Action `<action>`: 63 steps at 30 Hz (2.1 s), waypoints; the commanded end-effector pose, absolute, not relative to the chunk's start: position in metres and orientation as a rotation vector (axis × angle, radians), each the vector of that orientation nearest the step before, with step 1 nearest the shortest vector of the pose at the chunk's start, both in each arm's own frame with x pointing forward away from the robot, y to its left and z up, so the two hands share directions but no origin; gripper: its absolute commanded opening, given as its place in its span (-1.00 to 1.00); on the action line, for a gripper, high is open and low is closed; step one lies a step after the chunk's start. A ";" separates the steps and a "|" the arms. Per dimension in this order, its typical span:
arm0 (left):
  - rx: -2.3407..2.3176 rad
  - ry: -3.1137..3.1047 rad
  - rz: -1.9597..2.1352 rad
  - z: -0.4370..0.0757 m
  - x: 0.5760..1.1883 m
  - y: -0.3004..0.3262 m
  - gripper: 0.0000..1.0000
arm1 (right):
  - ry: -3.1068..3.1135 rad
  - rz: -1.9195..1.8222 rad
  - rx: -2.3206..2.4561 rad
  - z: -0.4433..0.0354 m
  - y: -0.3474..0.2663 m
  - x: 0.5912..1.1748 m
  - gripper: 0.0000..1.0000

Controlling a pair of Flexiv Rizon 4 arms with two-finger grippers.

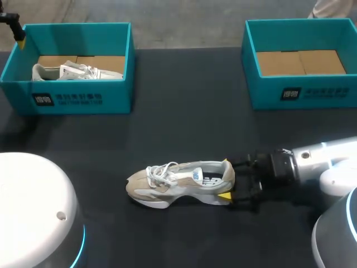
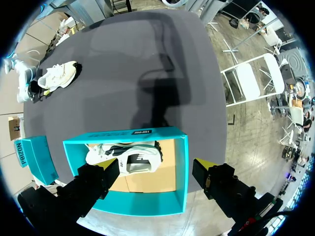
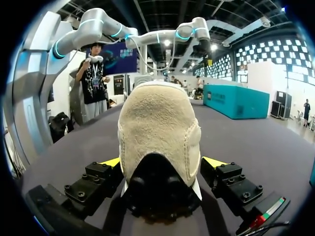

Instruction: Take the shoe out of the shoebox, open the shoe tongue, remove and reinsert the insole, then place the shoe into the shoebox

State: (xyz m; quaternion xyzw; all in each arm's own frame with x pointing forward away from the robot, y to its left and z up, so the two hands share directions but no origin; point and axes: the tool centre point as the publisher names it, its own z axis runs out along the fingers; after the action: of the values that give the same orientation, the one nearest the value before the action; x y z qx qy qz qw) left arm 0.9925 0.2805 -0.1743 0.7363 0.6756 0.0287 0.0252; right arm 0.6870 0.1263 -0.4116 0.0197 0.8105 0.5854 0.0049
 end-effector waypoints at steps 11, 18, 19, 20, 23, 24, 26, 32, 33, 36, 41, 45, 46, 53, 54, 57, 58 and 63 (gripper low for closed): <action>2.277 2.091 0.094 -0.174 0.991 0.280 1.00 | 2.515 1.831 0.029 -0.419 0.144 0.691 1.00; 2.277 2.091 0.094 -0.174 0.991 0.280 1.00 | 2.510 1.832 0.026 -0.420 0.147 0.690 1.00; 2.277 2.091 0.094 -0.174 0.991 0.280 1.00 | 2.507 1.833 0.028 -0.421 0.147 0.690 1.00; 2.277 2.091 0.094 -0.174 0.991 0.280 1.00 | 2.506 1.832 0.032 -0.421 0.146 0.690 1.00; 2.277 2.091 0.094 -0.174 0.991 0.280 1.00 | 2.503 1.830 0.037 -0.421 0.146 0.688 1.00; 2.277 2.091 0.094 -0.174 0.991 0.280 1.00 | 2.504 1.829 0.038 -0.421 0.145 0.688 1.00; 2.277 2.091 0.094 -0.174 0.991 0.280 1.00 | 2.502 1.827 0.038 -0.421 0.145 0.687 1.00; 2.277 2.091 0.094 -0.174 0.991 0.280 1.00 | 2.500 1.826 0.034 -0.421 0.144 0.687 1.00; 2.277 2.091 0.094 -0.174 0.991 0.280 1.00 | 2.501 1.827 0.032 -0.421 0.144 0.688 0.89; 2.277 2.091 0.094 -0.174 0.991 0.280 1.00 | 2.498 1.827 0.023 -0.422 0.145 0.688 -0.85; 2.277 2.091 0.094 -0.174 0.991 0.280 1.00 | 2.497 1.825 0.006 -0.422 0.147 0.688 -1.00; 2.277 2.091 0.094 -0.174 0.991 0.280 1.00 | 2.492 1.831 -0.001 -0.422 0.148 0.688 -1.00; 2.277 2.091 0.094 -0.174 0.991 0.280 1.00 | 2.492 1.831 -0.001 -0.422 0.148 0.688 -1.00; 2.277 2.091 0.094 -0.174 0.991 0.280 1.00 | 2.492 1.831 -0.001 -0.422 0.148 0.688 -1.00; 2.277 2.091 0.094 -0.174 0.991 0.280 1.00 | 2.492 1.831 -0.001 -0.422 0.148 0.688 -1.00; 2.198 2.189 0.043 -0.176 0.976 0.274 1.00 | 2.492 1.831 -0.001 -0.422 0.148 0.688 -1.00; 2.161 2.262 0.013 -0.176 0.971 0.270 1.00 | 2.492 1.831 -0.001 -0.422 0.148 0.688 -1.00; 1.758 2.744 0.009 -0.182 0.939 0.248 1.00 | 2.492 1.831 -0.001 -0.422 0.148 0.688 -1.00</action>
State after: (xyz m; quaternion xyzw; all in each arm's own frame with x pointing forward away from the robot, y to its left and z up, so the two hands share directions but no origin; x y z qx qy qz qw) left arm 0.9551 0.2623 -0.1832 0.6688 0.7434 -0.0123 0.0013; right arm 0.6876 0.1448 -0.4206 -0.0007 0.8045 0.5935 0.0241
